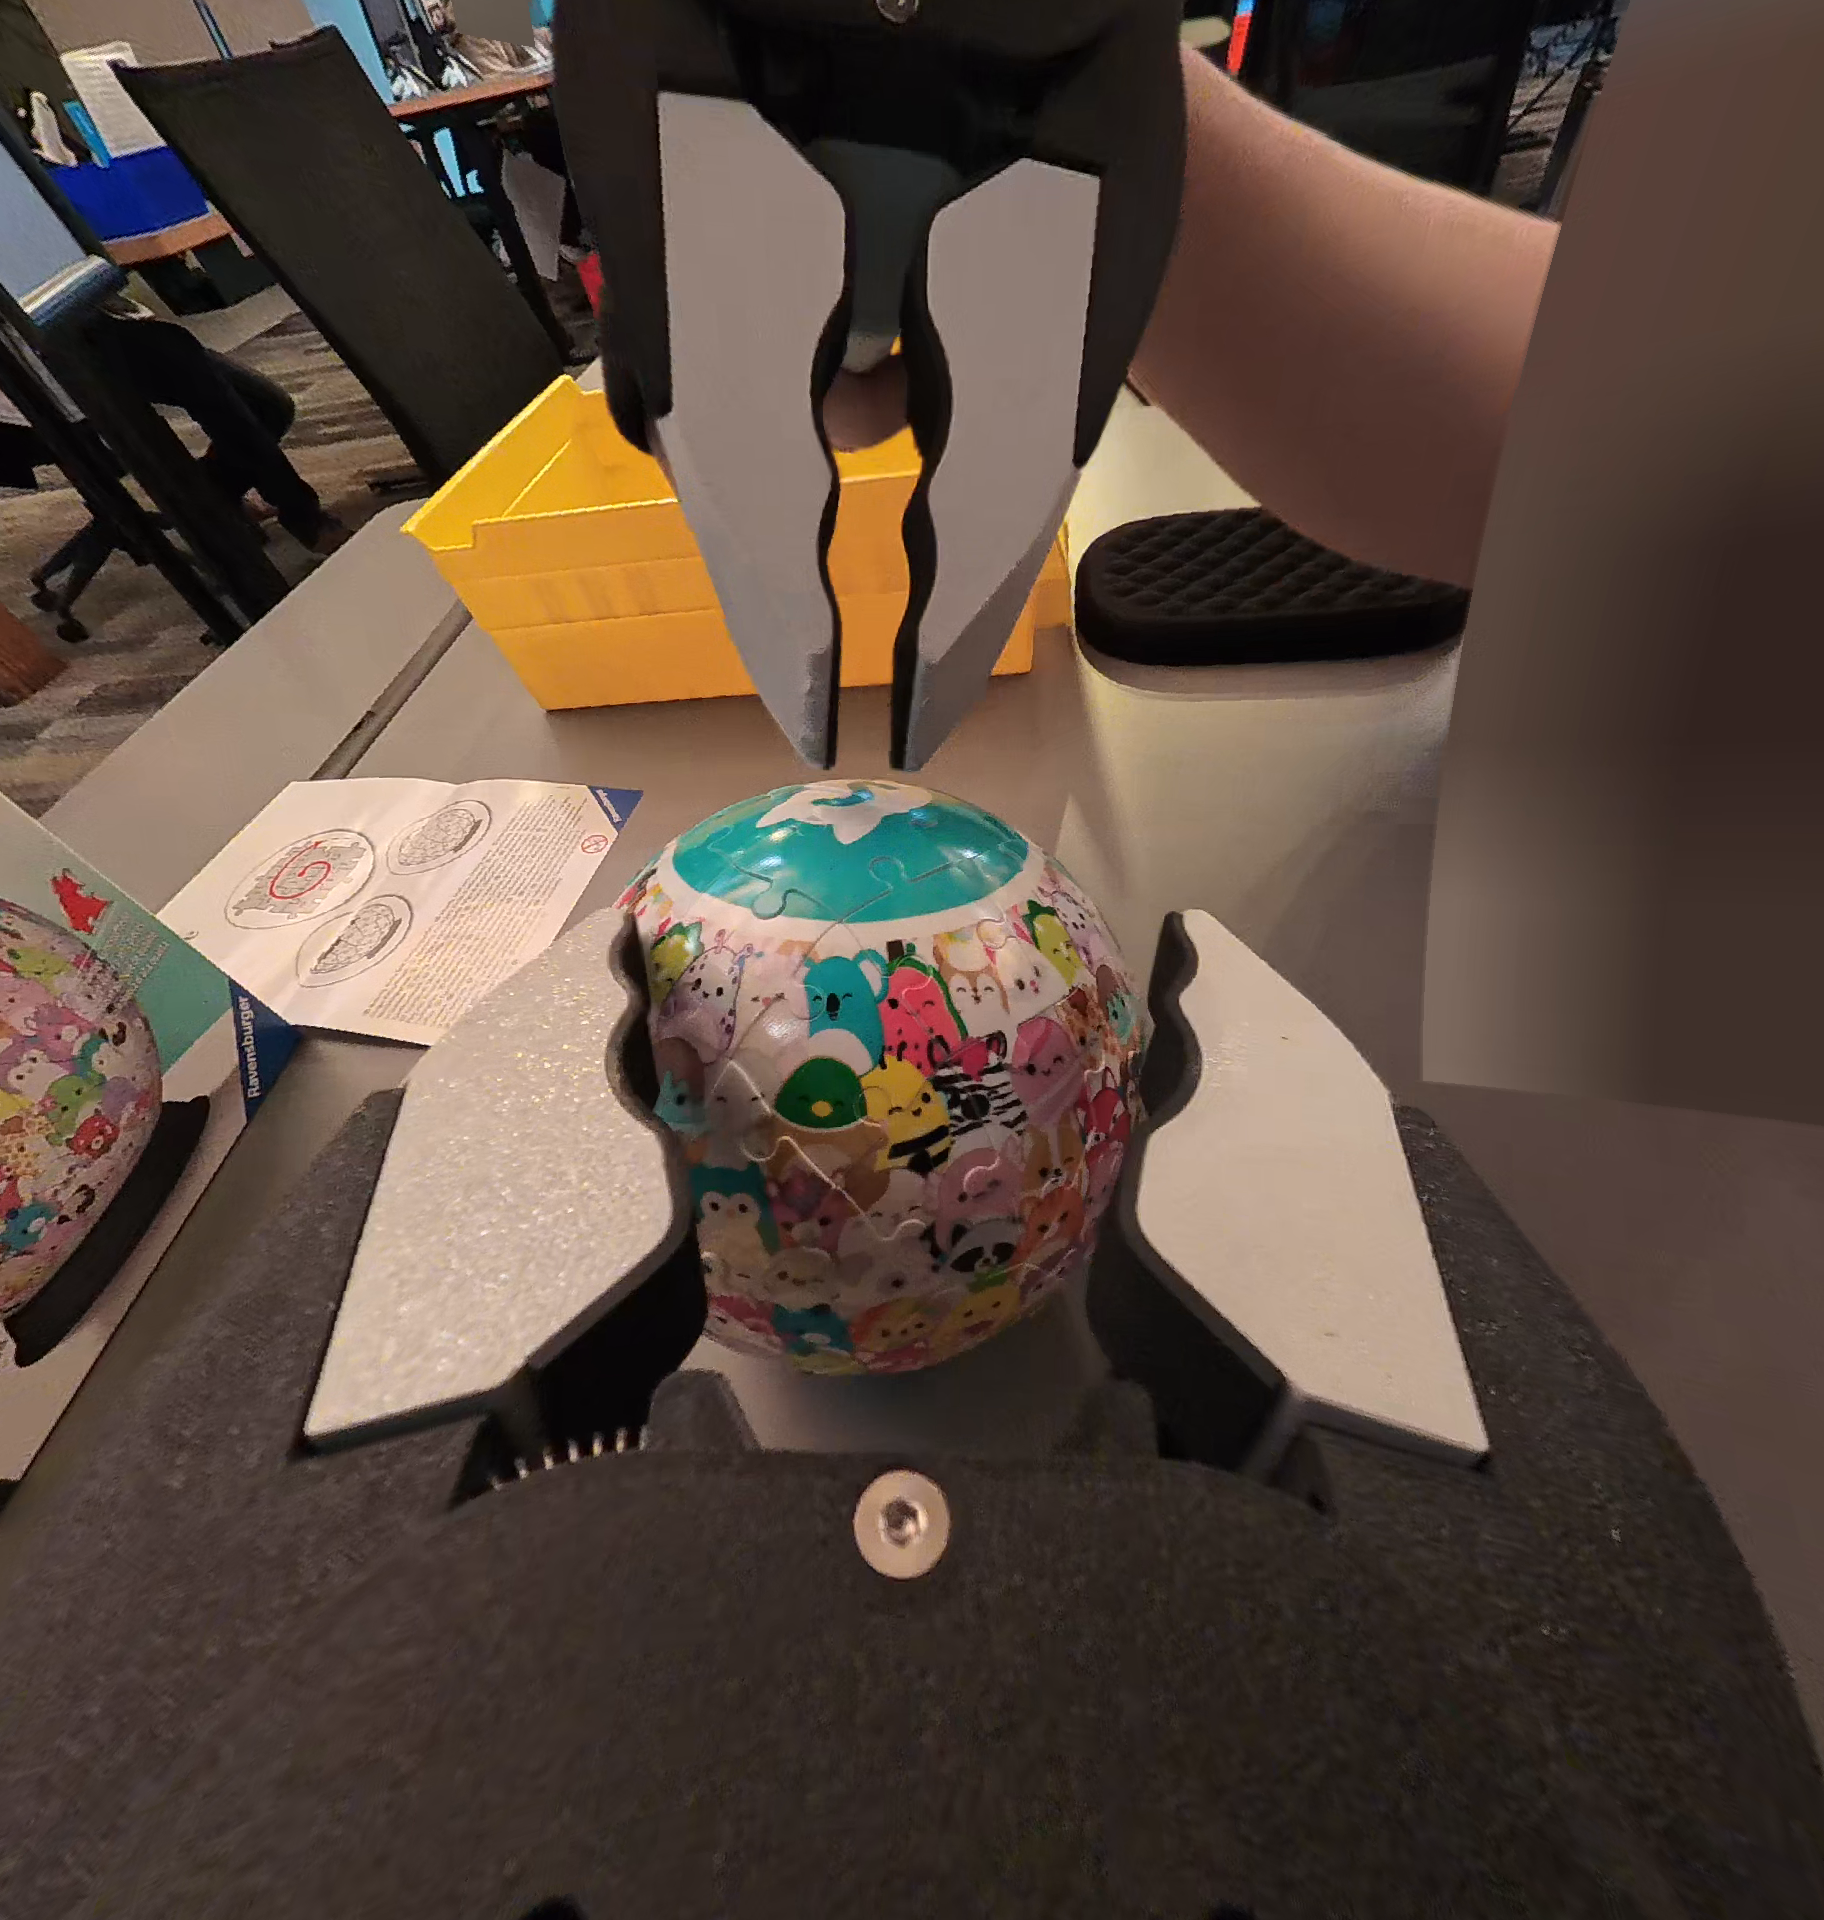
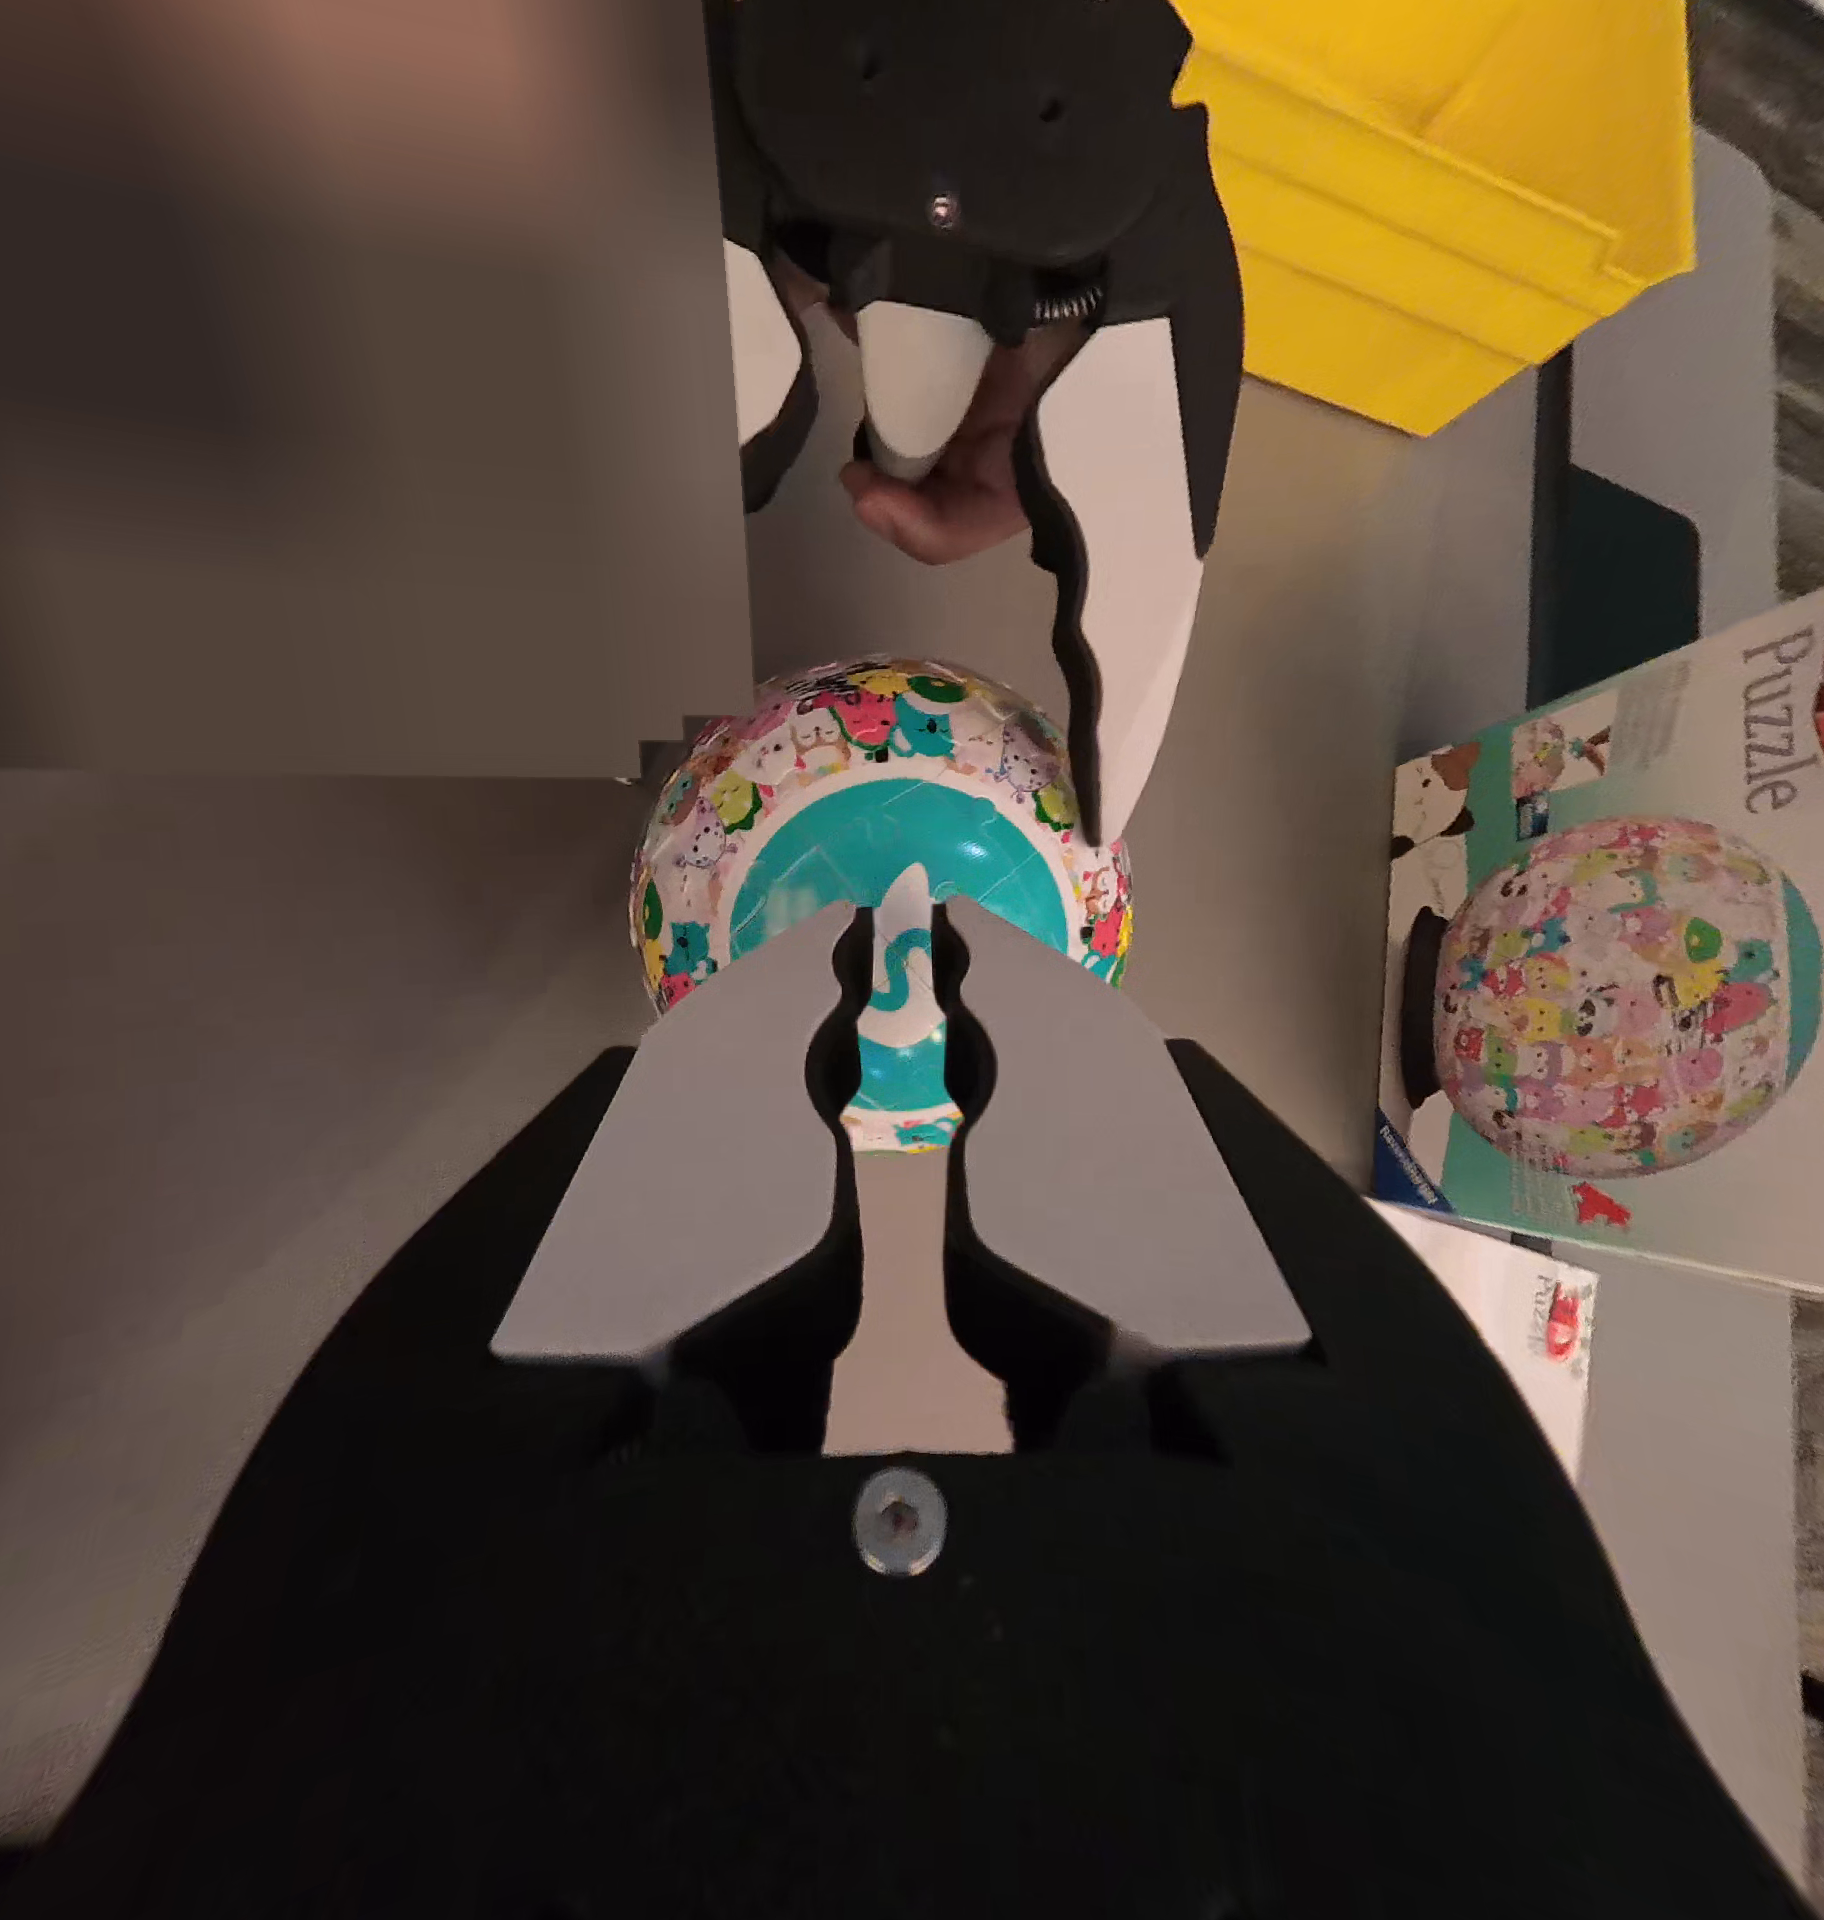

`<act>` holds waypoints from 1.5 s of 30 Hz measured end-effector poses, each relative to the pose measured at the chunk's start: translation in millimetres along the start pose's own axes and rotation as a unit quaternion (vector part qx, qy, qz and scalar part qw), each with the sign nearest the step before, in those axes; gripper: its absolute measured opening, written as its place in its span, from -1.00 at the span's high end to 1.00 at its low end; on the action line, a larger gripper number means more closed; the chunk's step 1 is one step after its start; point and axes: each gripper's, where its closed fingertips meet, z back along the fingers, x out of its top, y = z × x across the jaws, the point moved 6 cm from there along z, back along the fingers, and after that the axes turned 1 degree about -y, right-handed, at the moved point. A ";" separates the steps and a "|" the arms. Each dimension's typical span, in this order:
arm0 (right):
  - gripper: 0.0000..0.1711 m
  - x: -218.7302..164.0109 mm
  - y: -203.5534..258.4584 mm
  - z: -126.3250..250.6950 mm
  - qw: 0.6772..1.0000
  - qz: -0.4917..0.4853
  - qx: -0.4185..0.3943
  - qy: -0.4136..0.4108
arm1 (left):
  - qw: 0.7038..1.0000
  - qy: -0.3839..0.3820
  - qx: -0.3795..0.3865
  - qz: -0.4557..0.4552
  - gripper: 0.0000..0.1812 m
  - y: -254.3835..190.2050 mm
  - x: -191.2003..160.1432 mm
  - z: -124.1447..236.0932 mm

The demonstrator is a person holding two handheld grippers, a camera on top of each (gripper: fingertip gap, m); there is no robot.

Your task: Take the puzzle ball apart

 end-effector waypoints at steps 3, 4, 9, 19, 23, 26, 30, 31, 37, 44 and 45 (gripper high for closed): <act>0.86 -0.3 -3.3 -0.2 1.000 0.003 0.007 -0.016 | 1.000 0.000 0.008 0.001 -0.05 1.8 -0.3 0.0; 0.86 -2.8 -5.8 -1.5 1.000 -0.011 0.011 -0.018 | 1.000 0.004 0.011 -0.001 -0.05 2.3 -1.0 -0.4; 0.88 -22.6 -8.0 1.3 0.997 -0.061 -0.001 -0.053 | 0.999 0.030 0.029 -0.013 -0.06 4.8 -7.0 -0.9; 0.93 -41.7 12.7 -2.0 0.991 -0.093 -0.020 -0.092 | 0.990 0.024 0.124 0.066 0.02 -5.2 -15.2 24.6; 0.91 -32.8 24.4 -10.6 0.991 -0.092 -0.039 -0.090 | 0.983 0.047 0.168 0.064 -0.03 -13.7 -14.1 29.6; 0.91 -21.6 34.0 -18.9 0.990 -0.095 -0.041 -0.095 | 0.985 0.039 0.156 0.061 -0.01 -22.2 -10.9 34.2; 0.91 -12.2 38.0 -27.1 0.991 -0.073 -0.068 -0.092 | 0.986 0.051 0.157 0.009 -0.09 -19.3 -15.1 31.9; 0.90 -10.9 36.3 -25.9 0.991 -0.063 -0.080 -0.092 | 0.986 0.049 0.157 0.008 -0.10 -18.3 -15.1 30.9; 0.89 4.3 26.8 -17.8 0.989 0.016 -0.064 -0.133 | 0.983 0.020 0.181 -0.022 -0.14 -13.0 -24.5 22.3; 0.83 8.6 23.5 -27.9 0.989 0.064 -0.070 -0.110 | 0.986 -0.019 0.165 -0.030 -0.17 -10.8 -27.3 21.1; 0.83 8.6 22.6 -29.0 0.990 0.065 -0.068 -0.104 | 0.986 -0.024 0.160 -0.028 -0.18 -9.3 -25.8 22.1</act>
